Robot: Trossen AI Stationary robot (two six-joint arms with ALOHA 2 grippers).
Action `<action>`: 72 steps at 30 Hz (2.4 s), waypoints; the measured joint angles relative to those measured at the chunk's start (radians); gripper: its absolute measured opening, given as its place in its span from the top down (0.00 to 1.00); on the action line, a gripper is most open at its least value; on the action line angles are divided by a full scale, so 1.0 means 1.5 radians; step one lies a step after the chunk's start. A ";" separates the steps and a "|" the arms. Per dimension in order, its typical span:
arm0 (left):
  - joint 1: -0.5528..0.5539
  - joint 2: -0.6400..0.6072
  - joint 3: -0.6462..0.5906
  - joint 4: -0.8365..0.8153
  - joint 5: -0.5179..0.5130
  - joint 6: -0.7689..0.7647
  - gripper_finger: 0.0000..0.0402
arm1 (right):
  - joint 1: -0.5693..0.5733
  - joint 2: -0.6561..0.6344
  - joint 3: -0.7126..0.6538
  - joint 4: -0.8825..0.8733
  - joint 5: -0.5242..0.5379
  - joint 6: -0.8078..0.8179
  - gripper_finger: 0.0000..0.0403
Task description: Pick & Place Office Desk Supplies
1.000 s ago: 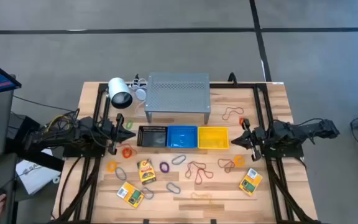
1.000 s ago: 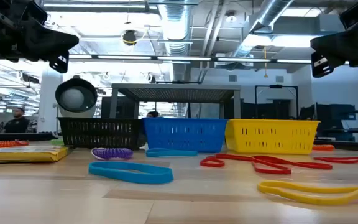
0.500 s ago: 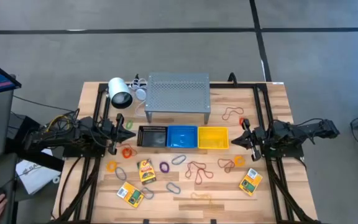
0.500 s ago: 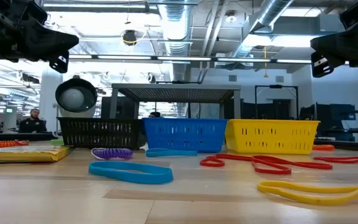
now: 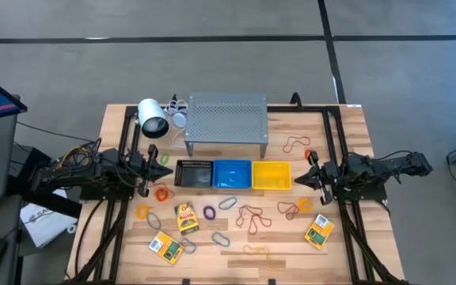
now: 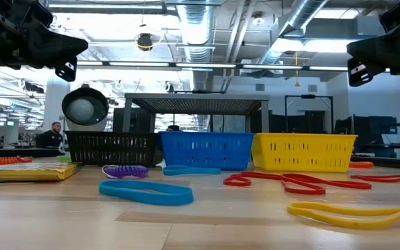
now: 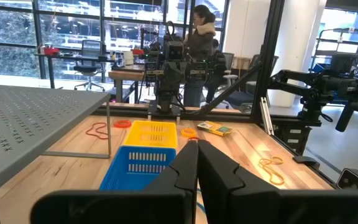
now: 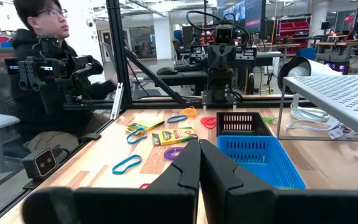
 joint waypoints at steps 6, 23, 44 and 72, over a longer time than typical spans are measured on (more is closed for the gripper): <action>0.000 0.000 0.000 0.000 0.000 0.000 0.99 | 0.000 0.000 0.000 0.000 0.000 0.000 1.00; 0.000 0.000 0.000 0.000 0.000 0.000 0.99 | 0.000 0.000 0.000 0.000 0.000 0.000 1.00; 0.000 0.000 0.000 0.000 0.000 0.000 0.99 | 0.000 0.000 0.000 0.000 0.000 0.000 1.00; 0.000 0.000 0.000 0.083 0.000 0.000 0.99 | 0.000 0.000 0.000 0.198 0.001 0.082 1.00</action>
